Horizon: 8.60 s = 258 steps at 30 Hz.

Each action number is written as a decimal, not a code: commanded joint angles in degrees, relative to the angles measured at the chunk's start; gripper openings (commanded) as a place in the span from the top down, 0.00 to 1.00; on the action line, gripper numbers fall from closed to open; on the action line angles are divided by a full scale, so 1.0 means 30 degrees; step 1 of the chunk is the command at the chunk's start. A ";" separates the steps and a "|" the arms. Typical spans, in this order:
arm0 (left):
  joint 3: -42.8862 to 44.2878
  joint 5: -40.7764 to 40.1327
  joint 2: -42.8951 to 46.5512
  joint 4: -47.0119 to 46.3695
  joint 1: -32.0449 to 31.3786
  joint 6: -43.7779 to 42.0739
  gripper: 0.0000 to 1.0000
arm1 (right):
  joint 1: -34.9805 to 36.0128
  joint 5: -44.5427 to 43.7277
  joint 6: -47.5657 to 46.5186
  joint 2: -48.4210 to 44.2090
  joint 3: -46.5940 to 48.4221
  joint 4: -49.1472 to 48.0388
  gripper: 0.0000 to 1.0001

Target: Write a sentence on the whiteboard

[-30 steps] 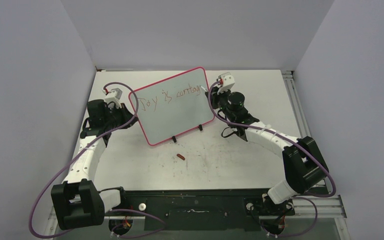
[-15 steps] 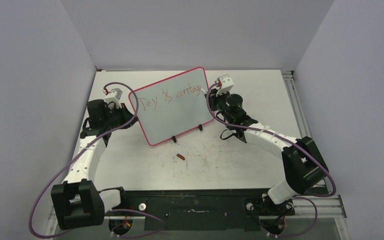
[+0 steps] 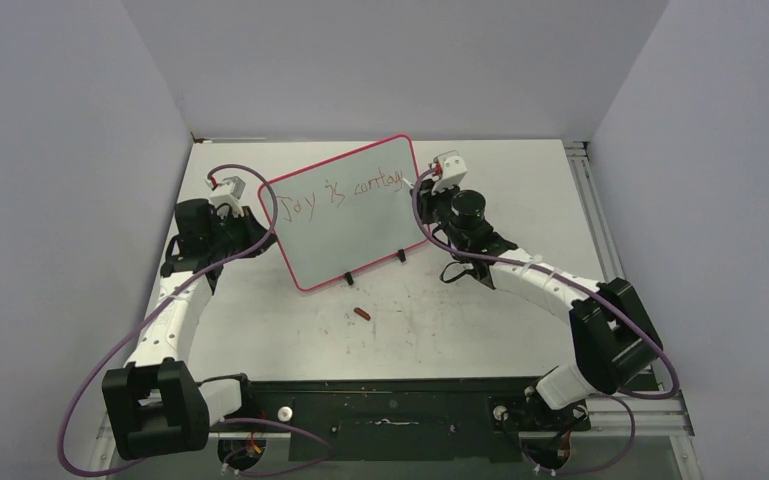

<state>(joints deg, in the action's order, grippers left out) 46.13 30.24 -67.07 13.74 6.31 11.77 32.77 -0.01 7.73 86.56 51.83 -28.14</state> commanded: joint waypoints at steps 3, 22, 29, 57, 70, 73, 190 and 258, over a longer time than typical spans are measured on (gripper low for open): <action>0.0737 0.0118 0.0307 -0.0130 -0.0196 -0.0115 1.00 | 0.0705 -0.1246 -0.0766 -0.1498 0.0403 -0.0538 0.95; 0.0723 0.0089 0.0336 -0.0140 -0.0176 -0.0144 1.00 | 0.0737 -0.1922 -0.1118 -0.0272 0.1200 -0.1705 0.95; 0.0708 0.0090 0.0310 -0.0128 -0.0190 -0.0144 1.00 | 0.0738 -0.1813 -0.1053 0.0056 0.1418 -0.1905 0.95; 0.0708 0.0148 0.0288 -0.0126 -0.0219 -0.0144 1.00 | 0.0701 -0.2087 -0.1081 0.0925 0.1779 -0.2134 0.95; 0.0735 0.0010 0.0264 -0.0082 -0.0213 -0.0118 1.00 | 0.0677 -0.2117 -0.1081 -0.0170 0.1253 -0.1970 0.95; 0.0766 -0.0165 0.0228 0.0015 -0.0205 -0.0115 1.00 | 0.0747 -0.2149 -0.1158 -0.0989 0.1003 -0.1614 0.95; 0.0825 0.0263 0.0116 0.0121 -0.0373 -0.0320 1.00 | 0.0154 -0.1418 -0.1237 0.0217 0.0332 -0.0017 0.95; 0.0796 0.0148 0.0164 0.0085 -0.0403 -0.0291 1.00 | 0.0735 -0.2947 -0.1648 -0.0772 0.0517 -0.1731 0.95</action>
<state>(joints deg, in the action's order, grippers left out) 46.13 30.22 -67.07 14.83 5.65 11.35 34.61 -7.79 3.40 84.47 52.56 -30.41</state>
